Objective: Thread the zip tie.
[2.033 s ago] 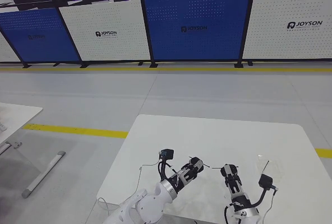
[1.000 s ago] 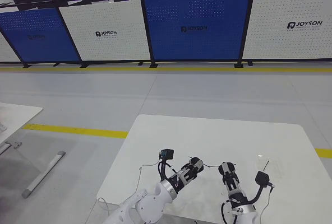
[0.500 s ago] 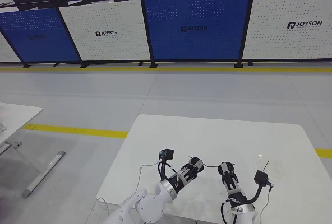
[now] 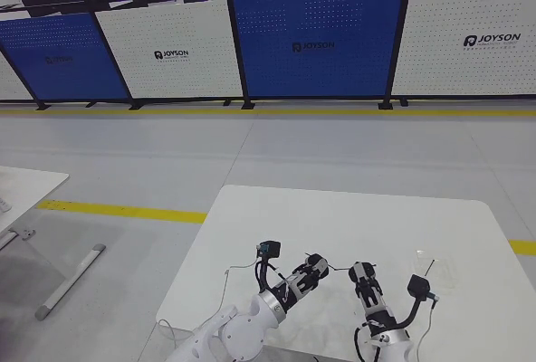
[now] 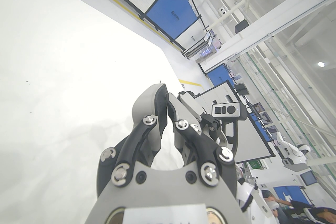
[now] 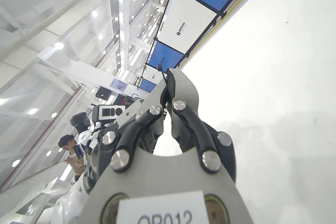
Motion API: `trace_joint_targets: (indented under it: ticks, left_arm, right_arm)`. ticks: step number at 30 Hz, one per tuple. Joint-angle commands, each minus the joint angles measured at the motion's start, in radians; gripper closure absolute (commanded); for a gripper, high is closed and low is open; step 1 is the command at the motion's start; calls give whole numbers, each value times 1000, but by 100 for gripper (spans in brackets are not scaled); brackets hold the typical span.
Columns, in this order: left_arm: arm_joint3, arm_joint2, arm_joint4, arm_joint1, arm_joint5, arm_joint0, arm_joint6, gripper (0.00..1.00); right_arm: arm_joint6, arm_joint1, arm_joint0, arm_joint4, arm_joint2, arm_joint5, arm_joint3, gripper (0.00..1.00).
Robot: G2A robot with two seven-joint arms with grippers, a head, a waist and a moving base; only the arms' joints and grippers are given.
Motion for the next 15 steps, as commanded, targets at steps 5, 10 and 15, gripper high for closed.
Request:
trace_joint_targets:
  ticks: [5, 10, 15]
  left_arm:
    - [0, 0, 0, 0, 0, 0, 0, 100]
    - [0, 0, 0, 0, 0, 0, 0, 100]
    - [0, 0, 0, 0, 0, 0, 0, 100]
  right_arm:
    - [29, -2, 20, 46, 3, -28, 24, 100]
    - [29, -2, 20, 46, 3, -28, 24, 100]
    - [29, -2, 20, 46, 3, -28, 24, 100]
